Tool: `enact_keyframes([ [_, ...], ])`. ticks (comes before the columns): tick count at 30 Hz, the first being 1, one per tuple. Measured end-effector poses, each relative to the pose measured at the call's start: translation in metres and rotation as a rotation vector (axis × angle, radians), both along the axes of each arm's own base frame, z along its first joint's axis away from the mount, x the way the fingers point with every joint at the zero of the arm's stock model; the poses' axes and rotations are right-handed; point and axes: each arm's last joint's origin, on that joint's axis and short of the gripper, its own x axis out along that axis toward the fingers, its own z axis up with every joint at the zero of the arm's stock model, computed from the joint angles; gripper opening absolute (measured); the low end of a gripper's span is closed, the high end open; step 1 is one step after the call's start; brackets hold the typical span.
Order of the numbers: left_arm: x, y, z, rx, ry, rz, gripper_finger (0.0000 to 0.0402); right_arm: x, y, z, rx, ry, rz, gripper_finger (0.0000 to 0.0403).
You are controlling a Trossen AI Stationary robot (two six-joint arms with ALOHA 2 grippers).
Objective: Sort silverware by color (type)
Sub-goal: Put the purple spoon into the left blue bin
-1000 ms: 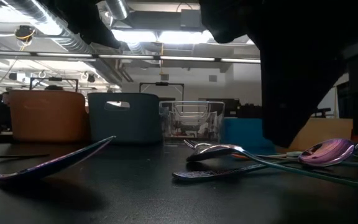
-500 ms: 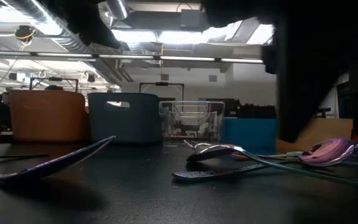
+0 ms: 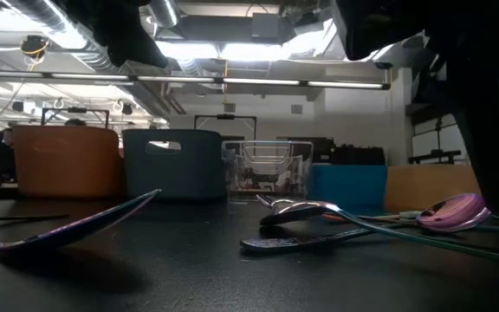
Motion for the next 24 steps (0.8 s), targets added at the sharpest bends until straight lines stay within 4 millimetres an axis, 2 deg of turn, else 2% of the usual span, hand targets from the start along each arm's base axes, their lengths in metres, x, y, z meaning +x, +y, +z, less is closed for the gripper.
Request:
enact_keyframes([
  [9,0.0,0.0,0.0,0.001,0.0,0.0,0.0028,0.011,-0.002,0.001,0.001,-0.101,-0.062,0.014],
  [15,0.0,-0.001,0.0,-0.005,-0.002,-0.002,0.0028,0.017,0.0,-0.001,-0.004,-0.17,-0.197,0.014],
  [24,0.0,-0.001,0.0,-0.003,-0.002,0.0,0.0028,0.02,0.001,-0.006,0.025,-0.174,-0.357,0.014],
])
